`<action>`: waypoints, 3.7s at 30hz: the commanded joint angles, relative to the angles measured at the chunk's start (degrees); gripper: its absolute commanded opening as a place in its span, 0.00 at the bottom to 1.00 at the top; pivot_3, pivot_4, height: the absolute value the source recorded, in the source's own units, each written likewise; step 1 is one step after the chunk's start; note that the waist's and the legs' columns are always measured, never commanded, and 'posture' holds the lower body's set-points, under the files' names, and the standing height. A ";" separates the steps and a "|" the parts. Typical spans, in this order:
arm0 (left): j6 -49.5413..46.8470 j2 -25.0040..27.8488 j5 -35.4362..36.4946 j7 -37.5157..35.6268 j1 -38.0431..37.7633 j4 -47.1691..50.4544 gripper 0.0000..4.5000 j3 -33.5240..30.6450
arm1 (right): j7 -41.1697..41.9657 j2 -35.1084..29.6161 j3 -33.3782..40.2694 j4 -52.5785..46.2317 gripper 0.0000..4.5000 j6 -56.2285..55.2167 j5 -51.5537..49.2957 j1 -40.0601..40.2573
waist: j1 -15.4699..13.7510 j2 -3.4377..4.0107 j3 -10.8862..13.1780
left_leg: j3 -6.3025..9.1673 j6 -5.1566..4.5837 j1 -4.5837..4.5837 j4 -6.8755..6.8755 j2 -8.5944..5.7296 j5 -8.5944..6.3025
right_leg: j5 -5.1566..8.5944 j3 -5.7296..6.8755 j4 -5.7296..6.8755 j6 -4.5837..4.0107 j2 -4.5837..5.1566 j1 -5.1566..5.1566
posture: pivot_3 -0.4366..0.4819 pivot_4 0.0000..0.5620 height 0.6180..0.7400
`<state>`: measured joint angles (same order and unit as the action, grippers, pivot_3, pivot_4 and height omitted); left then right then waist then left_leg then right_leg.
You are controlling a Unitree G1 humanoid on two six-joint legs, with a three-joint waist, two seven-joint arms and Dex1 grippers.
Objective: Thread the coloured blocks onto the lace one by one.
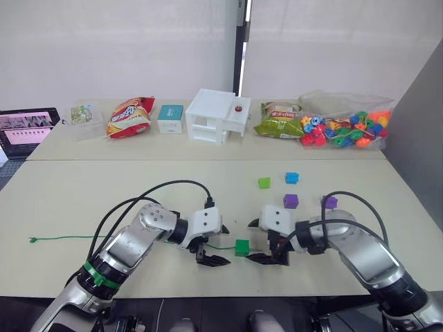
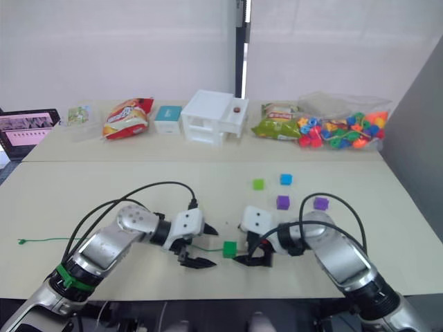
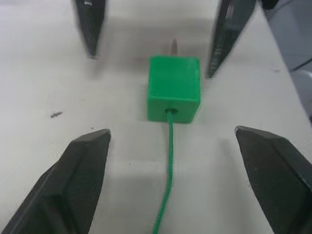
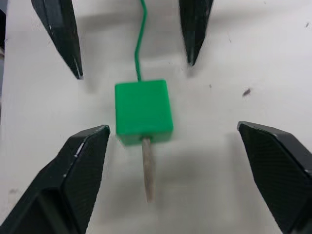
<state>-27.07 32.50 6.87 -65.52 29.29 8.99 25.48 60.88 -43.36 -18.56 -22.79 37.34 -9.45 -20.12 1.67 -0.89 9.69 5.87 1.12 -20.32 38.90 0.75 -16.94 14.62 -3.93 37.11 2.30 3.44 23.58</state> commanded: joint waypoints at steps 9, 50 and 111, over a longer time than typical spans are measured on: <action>2.13 -5.91 -1.11 1.53 0.68 -2.91 0.79 2.32 | -0.45 -2.63 1.33 0.27 1.00 -4.27 0.39 1.10 | 0.15 -0.02 0.01 | -0.04 0.00 0.02 0.00 0.02 0.00 | 0.00 -0.02 0.02 0.00 -0.02 0.02 | 0.48 0.27 1.00; 39.56 28.97 3.44 -17.34 -10.87 -42.60 0.27 -26.19 | 3.00 -2.59 -0.25 3.97 0.00 -11.13 3.47 -1.70 | 0.88 0.05 0.04 | -0.18 0.00 -0.17 -0.10 0.09 0.00 | -0.01 -0.01 0.15 -0.03 -0.01 0.54 | 0.48 0.27 1.00; 1.41 2.18 10.45 -1.18 -3.58 -0.56 0.01 -9.97 | -1.43 5.16 -11.79 -1.71 0.00 9.44 5.68 -14.27 | 0.84 -0.04 0.09 | -0.08 0.02 -0.19 0.00 0.02 0.01 | -0.03 -0.03 0.64 -0.06 0.01 0.65 | 0.48 0.27 1.00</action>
<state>-25.68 34.81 15.91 -66.52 24.86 6.32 16.82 59.63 -38.23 -30.84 -22.31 46.79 -3.08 -34.84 2.51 -0.92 9.79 5.79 1.14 -20.51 38.90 0.78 -16.93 14.59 -3.96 37.75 2.24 3.45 24.24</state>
